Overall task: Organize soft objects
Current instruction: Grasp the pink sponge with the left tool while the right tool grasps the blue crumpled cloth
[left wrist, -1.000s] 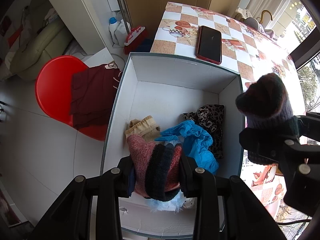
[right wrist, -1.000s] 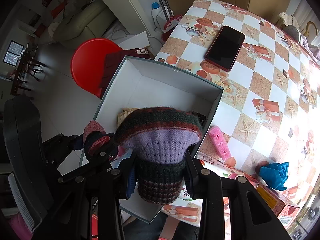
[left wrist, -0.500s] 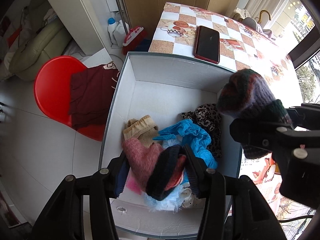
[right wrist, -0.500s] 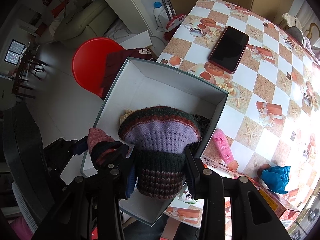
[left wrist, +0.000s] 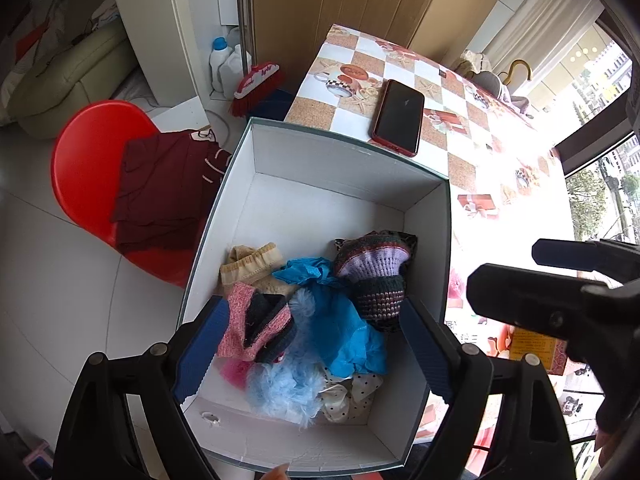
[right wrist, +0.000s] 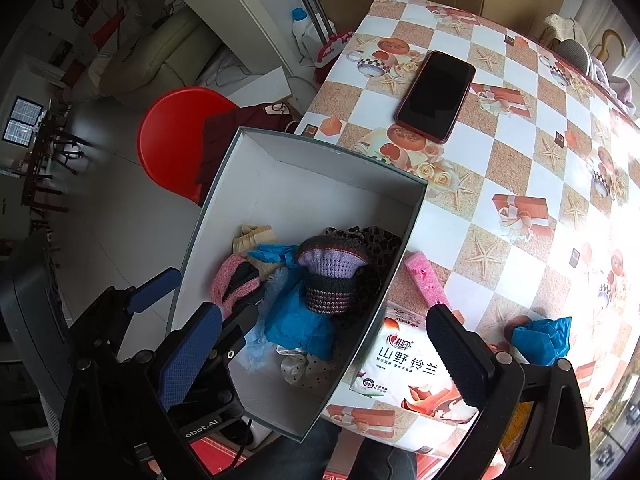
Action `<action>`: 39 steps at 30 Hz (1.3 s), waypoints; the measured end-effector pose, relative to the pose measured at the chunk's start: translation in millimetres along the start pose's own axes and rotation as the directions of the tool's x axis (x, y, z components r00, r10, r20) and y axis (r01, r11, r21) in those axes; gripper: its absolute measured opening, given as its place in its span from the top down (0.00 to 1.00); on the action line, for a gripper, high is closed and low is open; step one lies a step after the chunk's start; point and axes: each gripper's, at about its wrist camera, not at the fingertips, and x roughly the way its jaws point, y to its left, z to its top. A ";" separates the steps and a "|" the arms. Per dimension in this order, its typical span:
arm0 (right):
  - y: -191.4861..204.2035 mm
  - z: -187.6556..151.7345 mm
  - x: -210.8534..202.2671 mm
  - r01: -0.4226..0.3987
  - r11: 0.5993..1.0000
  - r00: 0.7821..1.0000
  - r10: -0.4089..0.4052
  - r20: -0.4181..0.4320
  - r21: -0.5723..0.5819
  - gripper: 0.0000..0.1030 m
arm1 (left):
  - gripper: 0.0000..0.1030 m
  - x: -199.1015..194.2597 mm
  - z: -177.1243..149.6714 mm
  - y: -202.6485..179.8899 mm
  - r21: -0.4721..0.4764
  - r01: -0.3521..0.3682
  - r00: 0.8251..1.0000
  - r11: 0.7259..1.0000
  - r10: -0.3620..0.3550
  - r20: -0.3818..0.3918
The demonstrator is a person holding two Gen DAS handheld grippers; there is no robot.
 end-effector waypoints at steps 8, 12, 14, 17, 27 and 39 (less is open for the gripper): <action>-71.2 -16.3 -38.2 0.004 0.989 1.000 -0.005 0.003 0.147 0.00 | 0.12 -12.5 10.4 -41.4 0.109 0.087 0.996 0.990 -0.086 -0.013; -132.4 -28.6 -62.4 0.030 0.958 0.999 -0.034 0.009 0.284 0.00 | 0.12 -12.5 12.7 -85.3 0.221 0.106 0.994 0.970 -0.098 -0.049; -163.0 -36.5 -69.2 0.055 0.938 0.998 -0.056 -0.004 0.343 0.00 | 0.12 -7.3 12.7 -109.7 0.272 0.096 0.995 0.957 -0.082 -0.066; -204.3 -48.5 -67.2 0.098 0.903 0.995 -0.081 -0.058 0.419 0.00 | 0.12 6.0 11.7 -140.0 0.314 0.085 0.993 0.946 -0.055 -0.103; -176.2 -15.7 0.6 0.070 0.963 0.981 -0.019 -0.195 0.259 0.00 | 0.12 -13.9 9.5 -115.2 0.172 0.035 0.999 0.985 -0.028 -0.039; -140.3 11.3 141.8 0.174 0.978 0.897 -0.110 -0.428 0.114 0.00 | 0.12 -24.3 -23.5 -59.3 -0.002 -0.033 0.997 0.999 0.033 -0.069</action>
